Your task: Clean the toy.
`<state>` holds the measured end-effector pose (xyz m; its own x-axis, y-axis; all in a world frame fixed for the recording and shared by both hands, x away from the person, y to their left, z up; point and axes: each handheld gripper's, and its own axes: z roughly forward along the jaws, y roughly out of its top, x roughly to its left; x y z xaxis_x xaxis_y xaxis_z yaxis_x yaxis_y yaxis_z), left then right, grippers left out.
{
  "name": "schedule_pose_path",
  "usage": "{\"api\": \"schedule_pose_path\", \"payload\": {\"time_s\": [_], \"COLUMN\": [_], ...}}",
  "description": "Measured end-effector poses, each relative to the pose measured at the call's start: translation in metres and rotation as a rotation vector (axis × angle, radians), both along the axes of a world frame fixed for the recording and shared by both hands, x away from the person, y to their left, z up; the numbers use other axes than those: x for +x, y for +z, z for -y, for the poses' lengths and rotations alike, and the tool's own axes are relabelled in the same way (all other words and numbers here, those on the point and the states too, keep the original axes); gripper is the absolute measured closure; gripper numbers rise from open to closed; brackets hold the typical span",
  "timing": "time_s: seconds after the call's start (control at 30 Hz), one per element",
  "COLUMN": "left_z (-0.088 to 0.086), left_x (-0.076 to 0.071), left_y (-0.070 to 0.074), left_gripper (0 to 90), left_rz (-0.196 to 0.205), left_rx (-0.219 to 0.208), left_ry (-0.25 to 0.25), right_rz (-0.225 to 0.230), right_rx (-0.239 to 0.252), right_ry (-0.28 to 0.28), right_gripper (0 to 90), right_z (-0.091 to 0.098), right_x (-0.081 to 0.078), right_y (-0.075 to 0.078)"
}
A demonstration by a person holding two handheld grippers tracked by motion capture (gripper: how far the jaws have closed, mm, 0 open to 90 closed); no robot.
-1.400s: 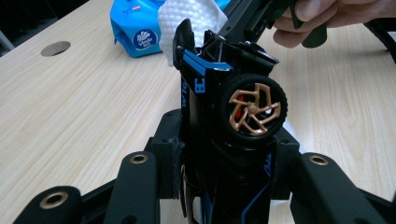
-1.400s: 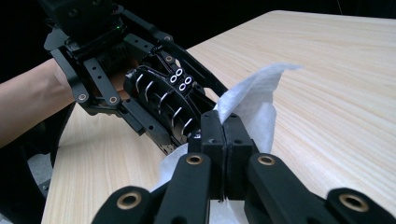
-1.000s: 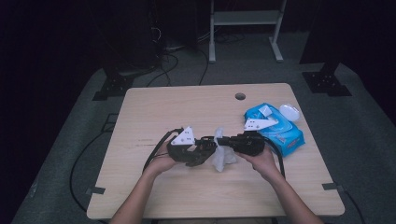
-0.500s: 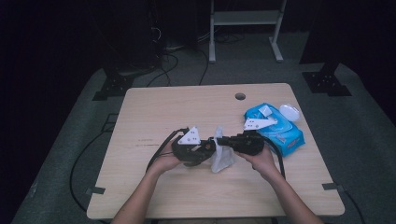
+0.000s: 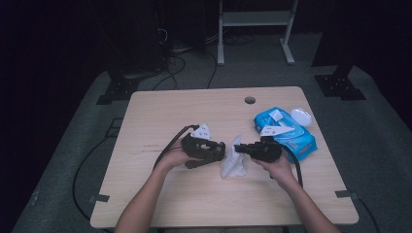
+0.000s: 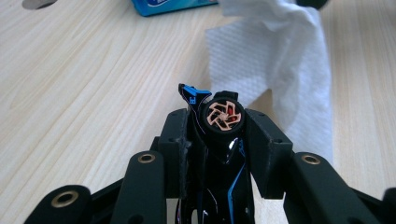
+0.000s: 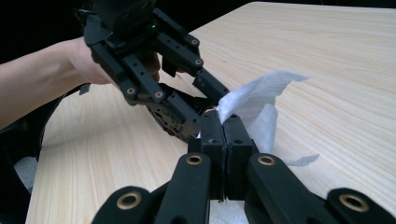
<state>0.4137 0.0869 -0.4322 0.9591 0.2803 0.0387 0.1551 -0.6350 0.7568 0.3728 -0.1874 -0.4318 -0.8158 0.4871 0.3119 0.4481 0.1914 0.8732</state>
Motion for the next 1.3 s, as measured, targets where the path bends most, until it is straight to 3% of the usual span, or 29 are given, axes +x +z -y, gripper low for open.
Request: {"api": "schedule_pose_path", "payload": {"time_s": [0.17,0.37,0.43,0.57,0.7,0.77,1.03,1.3], "left_z": [-0.004,-0.030,-0.039,-0.052,-0.055,-0.053,-0.052,-0.037], "left_x": [0.001,-0.002,-0.002,-0.002,-0.002,-0.003,-0.009,-0.030], "left_y": [0.001,0.004,0.005,0.011,0.011,0.008,0.002,-0.003], "left_gripper": [60.2,55.3,53.2,51.6,50.4,49.2,47.3,42.7], "left_rz": [-0.022,-0.050,-0.078,-0.083,-0.093,-0.082,-0.070,-0.017], "left_rx": [0.005,-0.071,-0.095,-0.147,-0.135,-0.091,-0.131,-0.089], "left_ry": [0.000,0.034,0.050,0.072,0.075,0.072,0.081,0.026], "right_rz": [-0.004,0.006,0.008,0.006,0.006,0.005,0.006,0.000], "right_rx": [-0.005,-0.015,-0.015,-0.030,-0.033,-0.029,-0.036,-0.043], "right_ry": [0.006,0.003,0.003,0.004,0.000,0.000,-0.003,-0.019], "right_gripper": [88.5,88.5,88.5,88.5,88.5,88.5,88.4,88.5], "right_z": [0.000,0.004,0.007,0.009,0.011,0.011,0.016,0.025], "right_x": [-0.002,-0.005,-0.006,-0.008,-0.009,-0.008,-0.011,-0.017], "right_y": [-0.002,0.000,0.001,0.000,0.000,0.000,-0.003,-0.004]}}
